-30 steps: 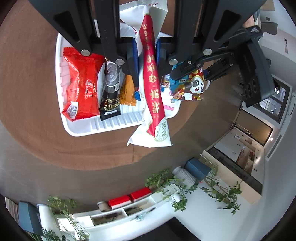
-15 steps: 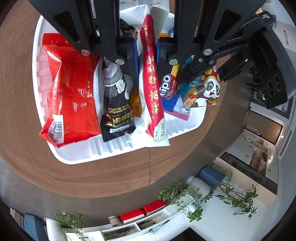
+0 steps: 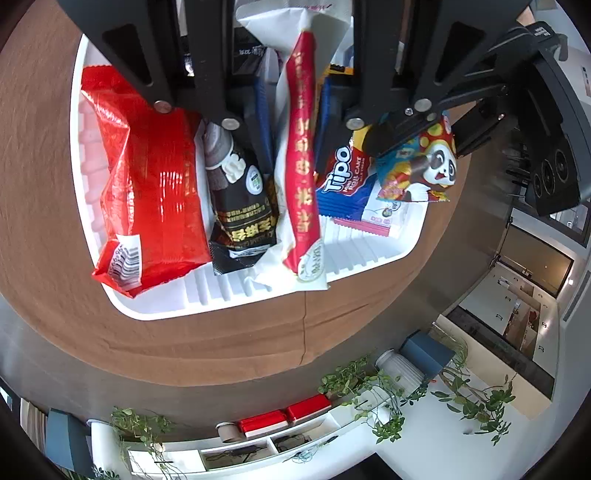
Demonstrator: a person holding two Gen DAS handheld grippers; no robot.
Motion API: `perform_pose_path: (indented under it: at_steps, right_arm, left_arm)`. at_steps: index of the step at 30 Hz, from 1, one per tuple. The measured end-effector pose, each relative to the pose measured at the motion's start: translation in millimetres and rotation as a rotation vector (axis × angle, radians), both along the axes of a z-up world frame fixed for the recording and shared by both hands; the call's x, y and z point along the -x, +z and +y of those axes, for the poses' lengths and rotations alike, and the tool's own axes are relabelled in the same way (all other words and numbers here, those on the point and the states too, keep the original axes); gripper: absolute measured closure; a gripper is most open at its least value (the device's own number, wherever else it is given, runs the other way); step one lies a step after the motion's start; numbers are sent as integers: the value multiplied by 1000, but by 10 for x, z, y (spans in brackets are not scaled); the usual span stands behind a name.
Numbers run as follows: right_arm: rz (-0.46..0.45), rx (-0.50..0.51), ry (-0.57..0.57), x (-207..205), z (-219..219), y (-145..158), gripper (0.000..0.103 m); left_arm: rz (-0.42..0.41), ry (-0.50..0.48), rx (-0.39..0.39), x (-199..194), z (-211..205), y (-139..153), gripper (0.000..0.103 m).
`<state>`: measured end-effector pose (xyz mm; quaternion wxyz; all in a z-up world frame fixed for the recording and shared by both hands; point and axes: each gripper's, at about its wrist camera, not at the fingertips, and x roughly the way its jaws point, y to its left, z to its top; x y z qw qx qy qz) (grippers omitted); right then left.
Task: Organize snacks
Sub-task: 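Lower both packets into the tray and open both tools, then move both tools back toward the small candies on the table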
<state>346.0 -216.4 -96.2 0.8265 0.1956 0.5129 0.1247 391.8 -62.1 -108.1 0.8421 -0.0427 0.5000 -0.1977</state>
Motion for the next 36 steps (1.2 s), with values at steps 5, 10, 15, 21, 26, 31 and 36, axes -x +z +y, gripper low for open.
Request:
perform_pose_path:
  at_steps: [5,10,15,21,26,31,36]
  right_arm:
    - [-26,16,10,34,45,87,66]
    - [-50,22,5,90,32,136,64]
    - [-101,39,0,245,-19,289,43]
    - [-216,-2,-11,628,-167,613,17]
    - [-263,-50,-5,1071,-297,734,12]
    - [-287,-59,-3,1595,-339,725,9]
    - [-288,-30,-4,2128,-343,584,9]
  left_arm:
    - [-5,5,-9,23,-6,45,42]
    - [-28,14,-4,84,-13,145,37]
    - [-66,6,-24,299,-24,300,26]
    - [-123,15,-9,681,83,545,0]
    - [-166,-12,-3,1201,152,692,0]
    - [-187,-11,-17,1798,242,698,0]
    - [-158,7,-15,2353,283,515,0]
